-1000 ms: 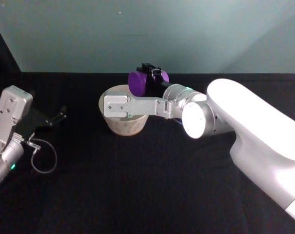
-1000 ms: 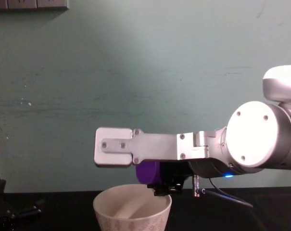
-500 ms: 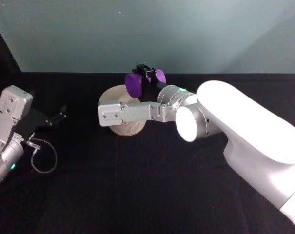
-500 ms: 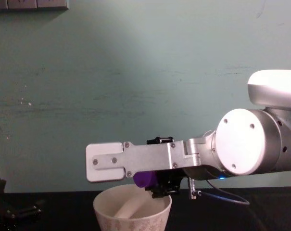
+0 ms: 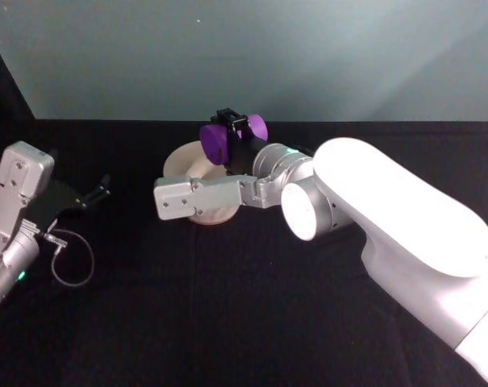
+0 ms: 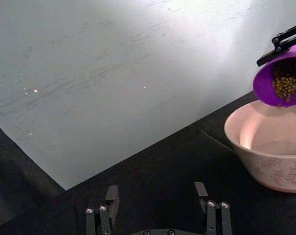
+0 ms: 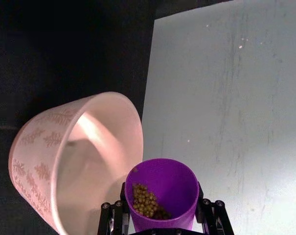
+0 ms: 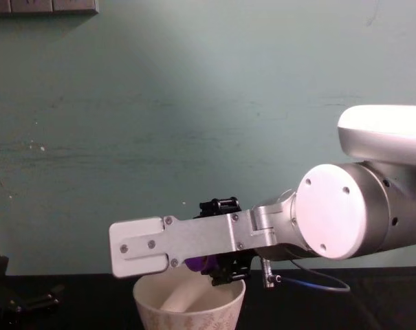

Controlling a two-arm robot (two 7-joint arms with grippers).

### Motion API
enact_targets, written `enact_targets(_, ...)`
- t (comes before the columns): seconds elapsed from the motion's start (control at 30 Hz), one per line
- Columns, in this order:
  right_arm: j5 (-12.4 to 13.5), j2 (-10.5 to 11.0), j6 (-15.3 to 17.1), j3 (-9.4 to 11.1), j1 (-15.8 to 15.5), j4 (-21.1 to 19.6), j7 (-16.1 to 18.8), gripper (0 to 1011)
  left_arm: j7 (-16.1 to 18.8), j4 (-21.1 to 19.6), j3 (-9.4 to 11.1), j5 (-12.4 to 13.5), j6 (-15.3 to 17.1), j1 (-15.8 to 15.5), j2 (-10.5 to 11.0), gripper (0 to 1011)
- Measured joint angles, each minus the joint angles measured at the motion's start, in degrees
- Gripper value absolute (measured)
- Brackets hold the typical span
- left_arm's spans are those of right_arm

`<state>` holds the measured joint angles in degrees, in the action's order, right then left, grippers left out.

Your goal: Pick up the cup and pour the mung beans from the cup into the bowl.

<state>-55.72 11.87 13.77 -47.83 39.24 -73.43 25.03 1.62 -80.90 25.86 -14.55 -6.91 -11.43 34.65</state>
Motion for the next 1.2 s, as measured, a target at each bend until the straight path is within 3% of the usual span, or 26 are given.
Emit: enact_targets(1.2, -6.78, -0.14, -0.21, -1.29, -0.23, 0.1, 0.46, 731, 0.0, 0.0, 0.0, 0.0, 0.0, 0.0, 0.0, 1000)
